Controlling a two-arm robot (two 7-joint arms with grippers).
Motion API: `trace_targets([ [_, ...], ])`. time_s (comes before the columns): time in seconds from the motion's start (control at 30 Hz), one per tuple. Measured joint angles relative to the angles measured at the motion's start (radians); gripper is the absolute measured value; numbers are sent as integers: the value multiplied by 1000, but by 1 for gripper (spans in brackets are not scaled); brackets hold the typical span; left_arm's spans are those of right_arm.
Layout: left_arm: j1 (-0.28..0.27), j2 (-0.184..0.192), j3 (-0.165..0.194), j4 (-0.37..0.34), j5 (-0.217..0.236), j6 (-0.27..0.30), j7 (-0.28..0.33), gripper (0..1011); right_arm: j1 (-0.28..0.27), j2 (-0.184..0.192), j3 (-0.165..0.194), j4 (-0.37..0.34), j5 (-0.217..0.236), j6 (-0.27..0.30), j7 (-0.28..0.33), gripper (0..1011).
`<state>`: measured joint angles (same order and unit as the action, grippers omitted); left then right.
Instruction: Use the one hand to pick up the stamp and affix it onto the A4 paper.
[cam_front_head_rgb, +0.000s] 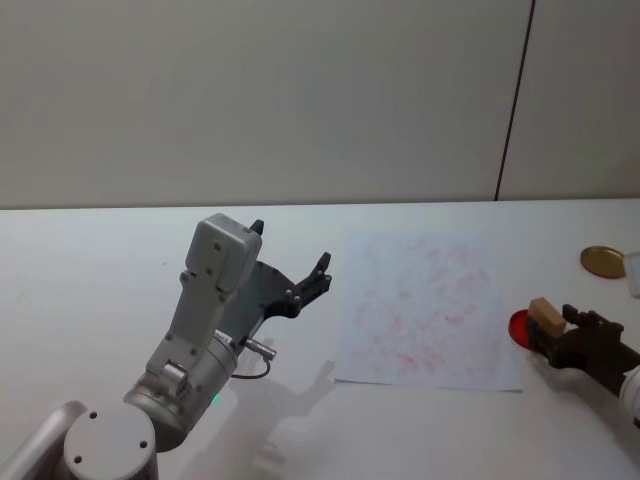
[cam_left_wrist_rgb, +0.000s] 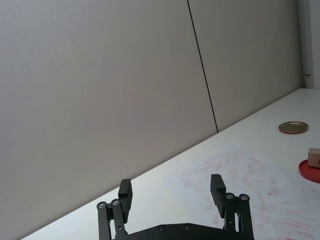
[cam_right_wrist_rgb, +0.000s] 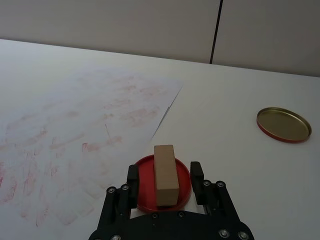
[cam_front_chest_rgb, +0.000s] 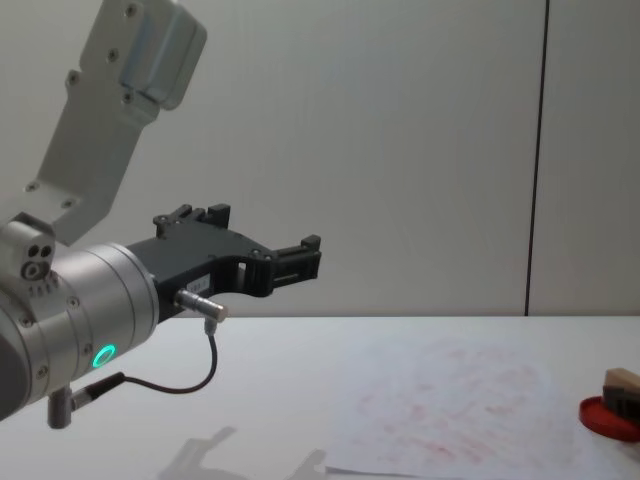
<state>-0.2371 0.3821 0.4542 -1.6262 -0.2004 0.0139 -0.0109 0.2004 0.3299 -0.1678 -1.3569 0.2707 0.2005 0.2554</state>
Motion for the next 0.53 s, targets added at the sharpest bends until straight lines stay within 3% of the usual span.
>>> trace_targets([
  [0.3,0,0,0,0,0,0,0,993,-12,1,5,-31,21,-35,-15,859],
  [0.53,0,0,0,0,0,0,0,993,-32,4,10,-89,39,-69,-32,1001],
])
